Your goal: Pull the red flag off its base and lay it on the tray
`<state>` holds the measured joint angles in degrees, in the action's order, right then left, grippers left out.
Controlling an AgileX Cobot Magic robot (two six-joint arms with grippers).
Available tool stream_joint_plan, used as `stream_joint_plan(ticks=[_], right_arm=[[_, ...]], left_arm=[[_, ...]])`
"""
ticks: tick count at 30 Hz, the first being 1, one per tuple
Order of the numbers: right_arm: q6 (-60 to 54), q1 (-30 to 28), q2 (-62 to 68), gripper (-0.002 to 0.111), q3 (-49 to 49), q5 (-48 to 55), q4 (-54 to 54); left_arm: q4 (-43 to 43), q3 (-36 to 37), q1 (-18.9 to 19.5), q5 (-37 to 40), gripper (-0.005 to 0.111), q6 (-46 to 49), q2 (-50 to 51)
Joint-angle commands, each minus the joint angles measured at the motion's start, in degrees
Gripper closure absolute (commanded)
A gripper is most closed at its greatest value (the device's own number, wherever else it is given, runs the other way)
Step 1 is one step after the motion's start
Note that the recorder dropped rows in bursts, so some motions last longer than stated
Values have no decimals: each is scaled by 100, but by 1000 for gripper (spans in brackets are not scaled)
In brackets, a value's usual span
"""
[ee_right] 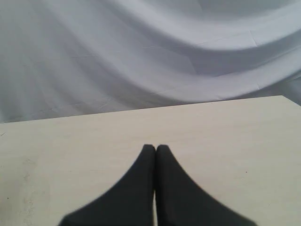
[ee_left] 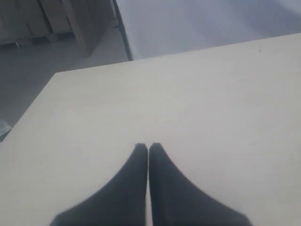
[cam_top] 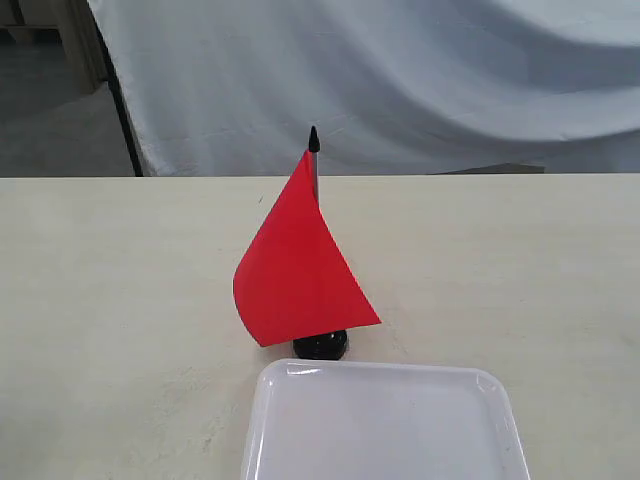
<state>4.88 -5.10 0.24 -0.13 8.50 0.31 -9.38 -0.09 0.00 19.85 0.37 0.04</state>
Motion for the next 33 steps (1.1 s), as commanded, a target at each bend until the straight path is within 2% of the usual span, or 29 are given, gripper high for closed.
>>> stream_joint_plan(ticks=[1,20,22,29,33], right_arm=[[-21,8,-24,109,13,-4,-31],[-21,8,-24,109,13,-173,-31],[-21,8,-24,109,13,-583,-31],[-21,8,-24,109,13,-3093,-31],[0,8,-24,109,13,-4034,-31]], left_arm=[[19,9,8,3,105,-37,-4],[19,9,8,3,105,-37,-4],[19,9,8,3,105,-37,-4],[19,9,8,3,105,-37,-4],[19,9,8,3,105,-37,-4]])
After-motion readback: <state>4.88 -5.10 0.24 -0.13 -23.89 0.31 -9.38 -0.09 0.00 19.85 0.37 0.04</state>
